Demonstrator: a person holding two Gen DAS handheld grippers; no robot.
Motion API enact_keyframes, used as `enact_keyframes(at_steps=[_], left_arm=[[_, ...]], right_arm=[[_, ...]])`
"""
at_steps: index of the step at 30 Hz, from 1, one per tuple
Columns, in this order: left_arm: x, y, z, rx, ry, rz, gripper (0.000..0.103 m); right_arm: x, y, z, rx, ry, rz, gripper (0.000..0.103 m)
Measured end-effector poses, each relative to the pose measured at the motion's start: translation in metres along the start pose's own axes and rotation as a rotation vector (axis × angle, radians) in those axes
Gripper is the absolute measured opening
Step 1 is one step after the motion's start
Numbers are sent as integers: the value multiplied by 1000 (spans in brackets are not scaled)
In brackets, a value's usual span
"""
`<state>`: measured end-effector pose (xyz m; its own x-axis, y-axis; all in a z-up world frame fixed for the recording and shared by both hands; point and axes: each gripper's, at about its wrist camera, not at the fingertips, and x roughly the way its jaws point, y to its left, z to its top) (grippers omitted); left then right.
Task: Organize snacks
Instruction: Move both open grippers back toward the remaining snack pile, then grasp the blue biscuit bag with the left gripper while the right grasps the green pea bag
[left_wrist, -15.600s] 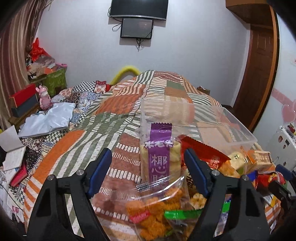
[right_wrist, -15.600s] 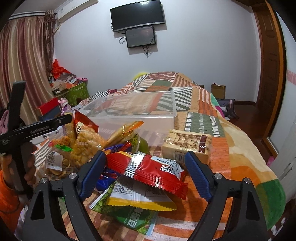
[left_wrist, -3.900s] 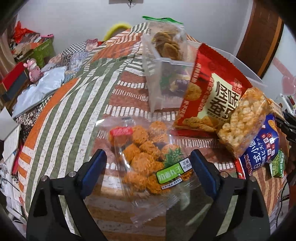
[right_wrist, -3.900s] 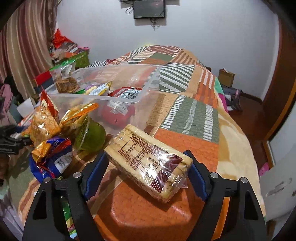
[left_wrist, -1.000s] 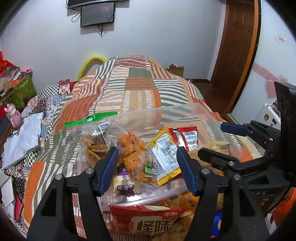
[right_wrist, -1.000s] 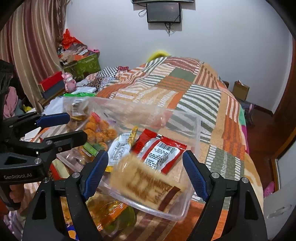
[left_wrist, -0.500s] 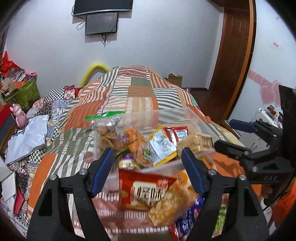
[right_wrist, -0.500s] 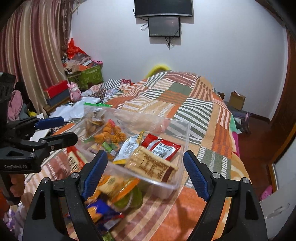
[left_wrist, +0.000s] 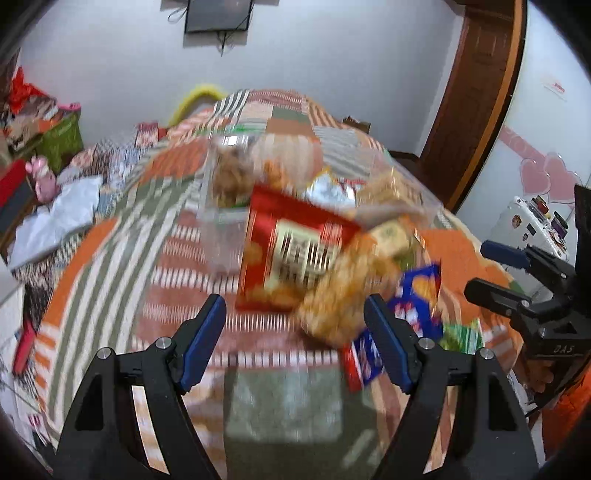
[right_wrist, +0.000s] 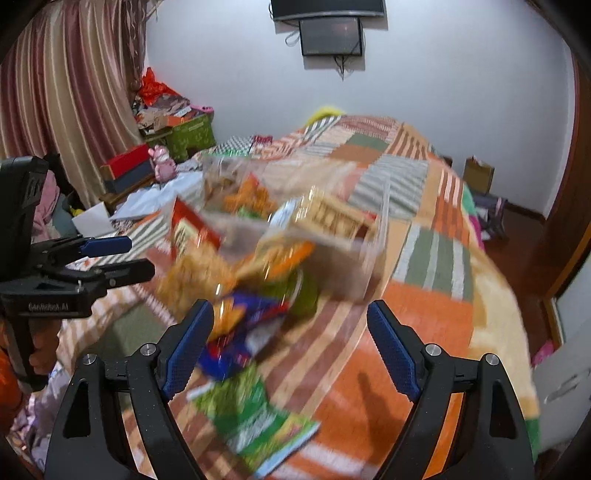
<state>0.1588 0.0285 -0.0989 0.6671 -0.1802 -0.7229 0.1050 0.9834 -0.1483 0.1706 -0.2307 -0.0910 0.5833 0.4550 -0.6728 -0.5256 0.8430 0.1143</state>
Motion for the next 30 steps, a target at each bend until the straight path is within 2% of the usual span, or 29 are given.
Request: enact_keyframes(at_steps=[9,14,16,18,20,21,26,30], left_arm=[[3,2,-38,-32,73,-14,77],[5,-14,-44,-5,79,-34,77],[5,-21,-41,3,76,-47,77],[5,-30,-37,7,67,-61,78],[5,-37,-33,12,58,-66,84],[5,-41,-31,16,51,-69,88],[13,-66,-21,54,49,-83,91],[31,-75,-15,45,74,-54,92]], right_arm=[[22,12,-41,10,132,54,83],[21,11,-50,-1,127,56,81],[19,9,-52,-2,121,56,67],[16,7,-56,2,116,61,58],[14,3,-57,19,109,61,54],[13,1,-58,29,105,60,47],[5,-16,-63,95,82,54,40],[-2,-25,-65,125,59,50,32]])
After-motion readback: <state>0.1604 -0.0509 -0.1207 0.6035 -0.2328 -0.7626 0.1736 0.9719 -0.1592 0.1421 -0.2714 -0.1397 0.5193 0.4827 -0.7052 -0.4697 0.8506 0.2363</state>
